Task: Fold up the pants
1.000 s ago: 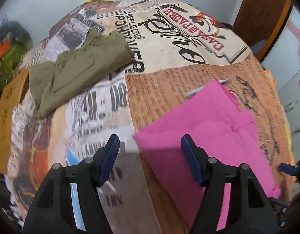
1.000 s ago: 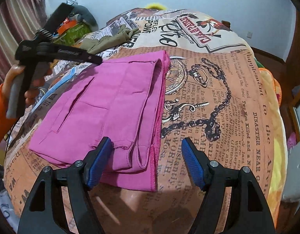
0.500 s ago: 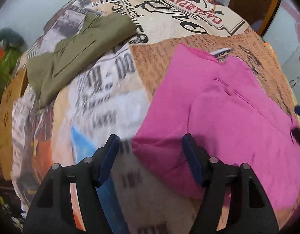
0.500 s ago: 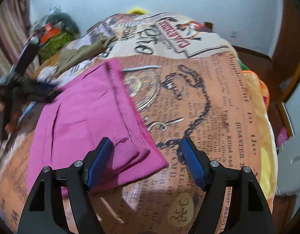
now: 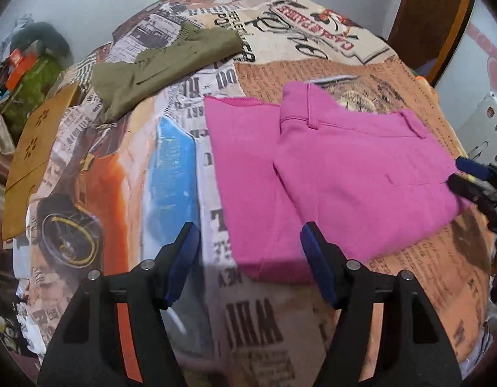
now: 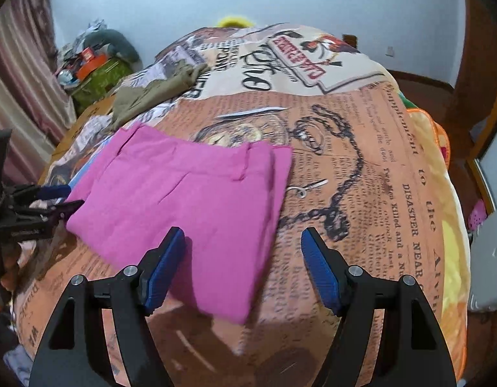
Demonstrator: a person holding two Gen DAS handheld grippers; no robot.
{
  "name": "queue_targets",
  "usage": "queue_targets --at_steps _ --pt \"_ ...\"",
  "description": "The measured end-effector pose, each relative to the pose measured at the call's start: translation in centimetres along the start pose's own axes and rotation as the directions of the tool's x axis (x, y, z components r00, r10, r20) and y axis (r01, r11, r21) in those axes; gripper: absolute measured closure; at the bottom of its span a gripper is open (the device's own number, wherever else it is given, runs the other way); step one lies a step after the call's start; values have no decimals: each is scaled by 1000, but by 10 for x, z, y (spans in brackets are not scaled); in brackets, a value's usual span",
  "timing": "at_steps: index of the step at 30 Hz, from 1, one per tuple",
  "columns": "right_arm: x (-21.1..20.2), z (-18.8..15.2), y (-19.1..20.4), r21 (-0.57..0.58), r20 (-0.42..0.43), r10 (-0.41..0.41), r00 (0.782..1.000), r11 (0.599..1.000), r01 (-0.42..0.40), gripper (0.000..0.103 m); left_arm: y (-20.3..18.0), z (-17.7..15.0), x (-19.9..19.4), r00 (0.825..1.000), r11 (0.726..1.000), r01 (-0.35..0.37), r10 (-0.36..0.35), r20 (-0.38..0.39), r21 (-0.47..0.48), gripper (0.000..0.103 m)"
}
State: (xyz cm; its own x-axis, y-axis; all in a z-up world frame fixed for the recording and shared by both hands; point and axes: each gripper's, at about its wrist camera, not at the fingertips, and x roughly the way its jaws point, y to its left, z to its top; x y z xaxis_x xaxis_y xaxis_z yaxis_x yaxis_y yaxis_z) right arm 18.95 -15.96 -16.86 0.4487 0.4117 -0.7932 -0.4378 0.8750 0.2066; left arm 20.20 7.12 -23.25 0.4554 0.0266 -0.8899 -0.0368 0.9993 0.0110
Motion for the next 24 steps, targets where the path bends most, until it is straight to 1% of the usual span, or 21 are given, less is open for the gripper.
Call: queue_targets --at_steps 3,4,5,6,7,9,10,13,14,15,17,18,20,21,22,23,24 --pt "0 0 3 -10 1 6 1000 1000 -6 39 12 2 -14 999 999 22 -21 36 -35 36" --pt "0 0 3 -8 -1 10 1000 1000 -10 43 16 3 -18 998 998 42 -40 46 -42 37" --pt "0 1 3 -7 -4 16 1000 1000 -16 45 18 5 -20 997 997 59 -57 50 -40 37" --pt "1 1 3 -7 -5 17 1000 1000 -17 45 20 6 -21 996 997 72 -70 54 -39 37" --pt "1 0 4 -6 -6 14 1000 1000 -14 45 19 7 -22 995 995 90 -87 57 -38 40" --pt "1 -2 5 -1 -9 9 1000 1000 -10 46 15 8 -20 990 991 133 -132 46 -23 43" --pt "2 -3 5 2 -10 9 1000 1000 -9 46 12 8 -16 989 989 147 -146 33 -15 49" --pt "4 -7 4 21 -18 13 1000 1000 -13 47 1 7 2 987 988 156 -156 -25 11 64" --pt "6 -8 4 27 -23 17 1000 1000 -16 48 -1 6 5 987 988 156 -156 -33 16 64" --pt "6 -8 4 31 -25 20 999 999 -19 49 -3 5 8 987 988 156 -155 -35 23 65" --pt "7 -9 4 33 -29 26 999 999 -25 51 -4 3 9 988 988 152 -151 -18 33 71" --pt "7 -10 5 30 -31 31 999 999 -30 54 -2 2 9 987 986 162 -162 -14 28 76" --pt "8 -10 6 17 -35 31 999 999 -30 57 2 -2 8 985 984 175 -175 -2 15 80" --pt "9 -10 8 5 -35 30 999 1000 -30 60 3 -3 7 984 984 178 -178 -1 16 83" --pt "9 -10 9 -3 -34 29 999 1000 -29 63 4 -6 5 984 984 178 -178 4 19 85" --pt "8 -11 10 -10 -32 26 999 1000 -27 64 4 -8 3 984 984 176 -177 10 24 86" --pt "8 -11 11 -17 -29 22 999 1000 -22 67 3 -10 2 985 985 169 -170 16 31 90"
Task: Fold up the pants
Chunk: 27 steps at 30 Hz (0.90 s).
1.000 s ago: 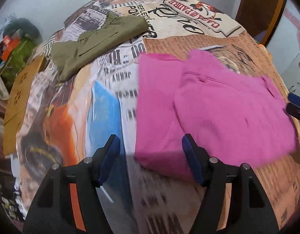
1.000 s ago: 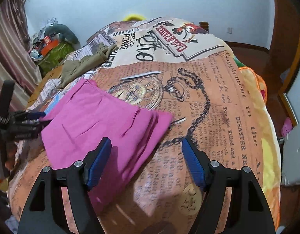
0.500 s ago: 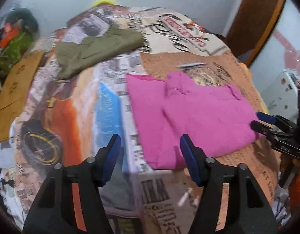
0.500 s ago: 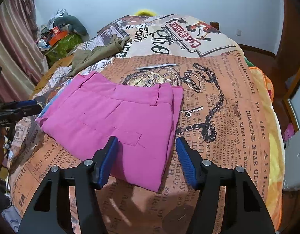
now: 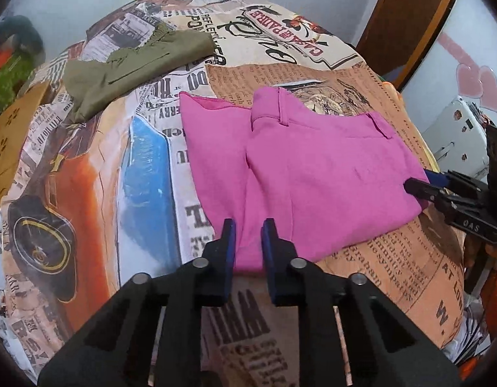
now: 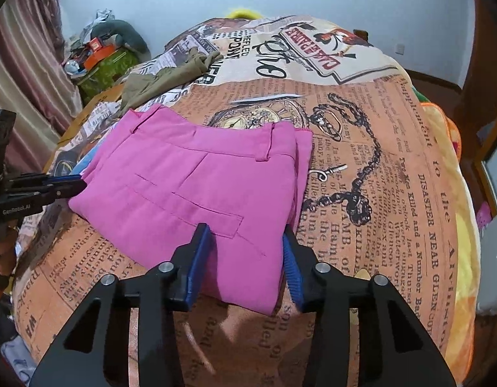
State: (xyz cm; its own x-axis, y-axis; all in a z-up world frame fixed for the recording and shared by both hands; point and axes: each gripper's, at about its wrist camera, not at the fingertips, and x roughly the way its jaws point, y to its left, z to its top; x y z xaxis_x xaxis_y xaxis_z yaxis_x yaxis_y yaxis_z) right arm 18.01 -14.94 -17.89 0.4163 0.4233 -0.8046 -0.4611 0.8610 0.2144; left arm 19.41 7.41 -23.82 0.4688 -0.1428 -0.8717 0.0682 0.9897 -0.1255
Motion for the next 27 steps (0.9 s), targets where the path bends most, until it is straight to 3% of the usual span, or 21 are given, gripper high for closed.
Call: queue_targets --at_steps 6,11,17,24,27 --pt "-1 -1 2 -32 1 -25 1000 999 25 77 2 -8 -3 997 997 -74 74 5 20 101" --pt "0 -4 2 -46 -5 -34 999 998 33 79 13 -13 -2 995 995 -99 99 -4 1 101" --pt "-5 1 0 -20 -10 -27 1000 999 27 77 14 4 -11 993 993 -116 116 -4 25 100" --pt "-12 25 -13 6 37 -41 999 999 41 72 2 51 -8 998 997 -57 56 22 45 95" --pt "-8 37 -18 12 47 -39 998 999 39 71 -11 68 5 998 995 -61 59 19 74 82"
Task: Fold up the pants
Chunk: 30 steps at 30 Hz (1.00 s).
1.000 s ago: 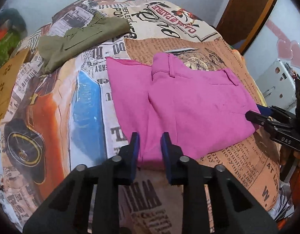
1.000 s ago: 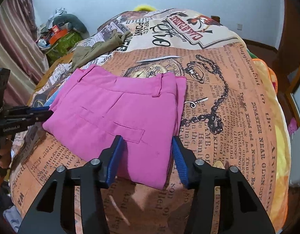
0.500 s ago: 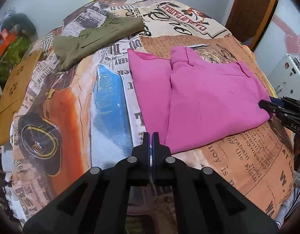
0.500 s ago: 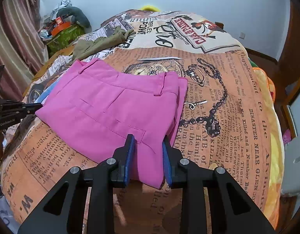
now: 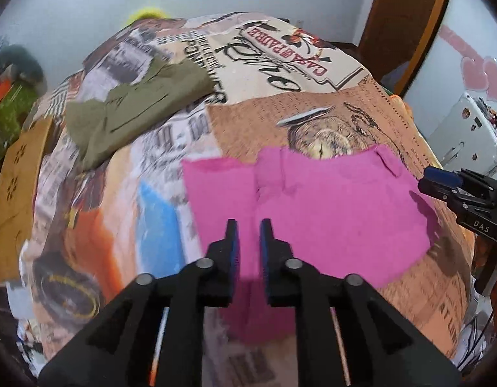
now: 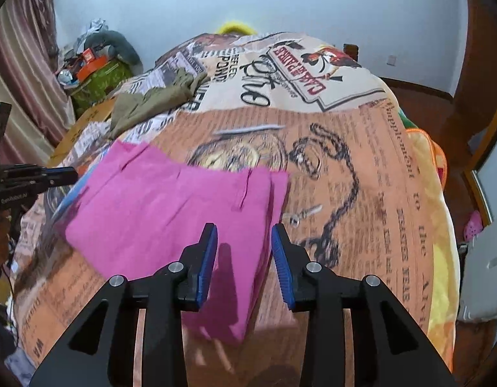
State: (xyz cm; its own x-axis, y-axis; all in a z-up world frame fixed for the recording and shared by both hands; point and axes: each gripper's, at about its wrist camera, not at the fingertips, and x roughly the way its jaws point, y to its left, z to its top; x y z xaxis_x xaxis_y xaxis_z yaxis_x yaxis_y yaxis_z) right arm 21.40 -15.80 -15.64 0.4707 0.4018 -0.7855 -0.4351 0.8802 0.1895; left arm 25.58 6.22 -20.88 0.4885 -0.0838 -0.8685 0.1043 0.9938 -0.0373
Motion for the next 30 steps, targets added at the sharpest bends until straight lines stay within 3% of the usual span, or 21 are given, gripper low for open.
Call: queue_targets --at_steps 1,4,11,16,21,25,30 --pt "2 2 -1 -4 2 -9 1000 1000 9 71 -3 4 3 1000 1000 0 0 0 4 72" --pt "9 11 -5 -7 9 -9 1000 1000 9 71 -11 15 15 1000 1000 14 -15 8 14 62" --pt "32 18 -11 -13 -29 11 1000 1000 -11 71 -8 28 52 996 998 65 -66 -60 -20 62" --pt "45 20 -18 21 -47 59 997 998 -58 71 -14 30 61 997 998 66 -65 -50 7 61" --pt "48 21 -16 0 -47 78 996 997 -78 75 -18 31 68 999 999 28 -27 -39 34 62" --pt "46 22 -13 -31 -38 64 997 997 -65 80 -21 30 66 1000 999 -11 12 -13 47 73" --pt "43 25 -13 -49 -21 59 998 997 -60 89 -29 27 59 997 993 -70 67 29 94 77"
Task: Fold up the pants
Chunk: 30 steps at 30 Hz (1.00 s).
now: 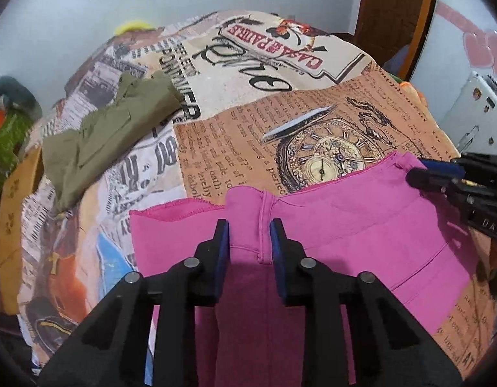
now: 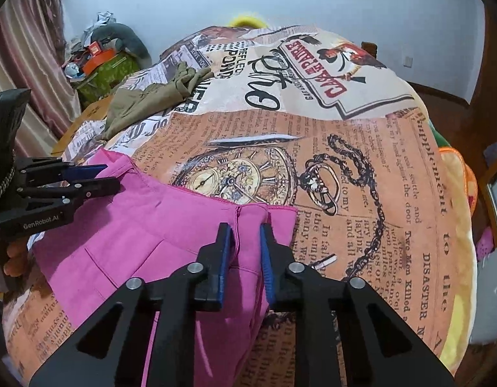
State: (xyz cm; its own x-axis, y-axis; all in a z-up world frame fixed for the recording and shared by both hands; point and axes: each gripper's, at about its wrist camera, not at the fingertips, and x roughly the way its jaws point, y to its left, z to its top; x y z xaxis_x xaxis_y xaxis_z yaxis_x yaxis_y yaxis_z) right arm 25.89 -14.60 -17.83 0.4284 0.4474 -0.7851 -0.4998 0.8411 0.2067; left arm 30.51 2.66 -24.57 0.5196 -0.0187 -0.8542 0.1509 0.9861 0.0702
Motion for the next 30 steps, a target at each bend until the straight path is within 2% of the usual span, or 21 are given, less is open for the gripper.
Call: queue_targets --at_steps 4,6,7,9,13,17,18,20,21,22,26,30 --pt "-3 3 5 -26 28 -12 1000 1000 13 92 -4 -1 -8 996 997 -79 79 32 16 78" --pt "1 2 8 -37 23 -32 999 999 32 92 -1 -2 -6 990 990 -138 138 29 18 80" --pt "6 2 8 -42 9 -47 999 998 47 92 3 -3 -1 990 990 -141 141 13 13 80" --pt "15 0 5 -26 -23 -49 999 998 48 92 15 -5 9 996 997 -75 74 -51 -36 80" --pt "11 4 6 -25 -41 -49 998 999 48 90 13 -3 -4 998 998 -61 61 -21 -23 80" --pt "-2 6 4 11 -49 -36 998 999 36 81 9 -2 -24 999 999 -32 32 -2 -22 79" --pt "-5 5 4 22 -46 -29 999 999 30 79 9 -4 -28 1000 1000 -16 16 -2 -24 76" --pt "-12 1 6 41 -37 -4 999 999 5 66 6 -10 -35 1000 999 19 -20 -1 -26 63" --pt "-14 0 8 38 -37 -2 999 999 3 53 6 -14 -37 1000 999 27 -27 -1 -29 52" --pt "-16 -5 12 24 -34 -7 999 1000 7 49 5 -19 -37 999 999 35 -35 -3 -31 48" --pt "-5 -23 22 -28 -101 -24 995 999 21 49 4 -40 -24 997 999 27 -29 -67 -30 48" --pt "-10 -31 14 41 -101 -6 995 999 10 45 9 -48 -36 998 999 33 -35 -52 -41 47"
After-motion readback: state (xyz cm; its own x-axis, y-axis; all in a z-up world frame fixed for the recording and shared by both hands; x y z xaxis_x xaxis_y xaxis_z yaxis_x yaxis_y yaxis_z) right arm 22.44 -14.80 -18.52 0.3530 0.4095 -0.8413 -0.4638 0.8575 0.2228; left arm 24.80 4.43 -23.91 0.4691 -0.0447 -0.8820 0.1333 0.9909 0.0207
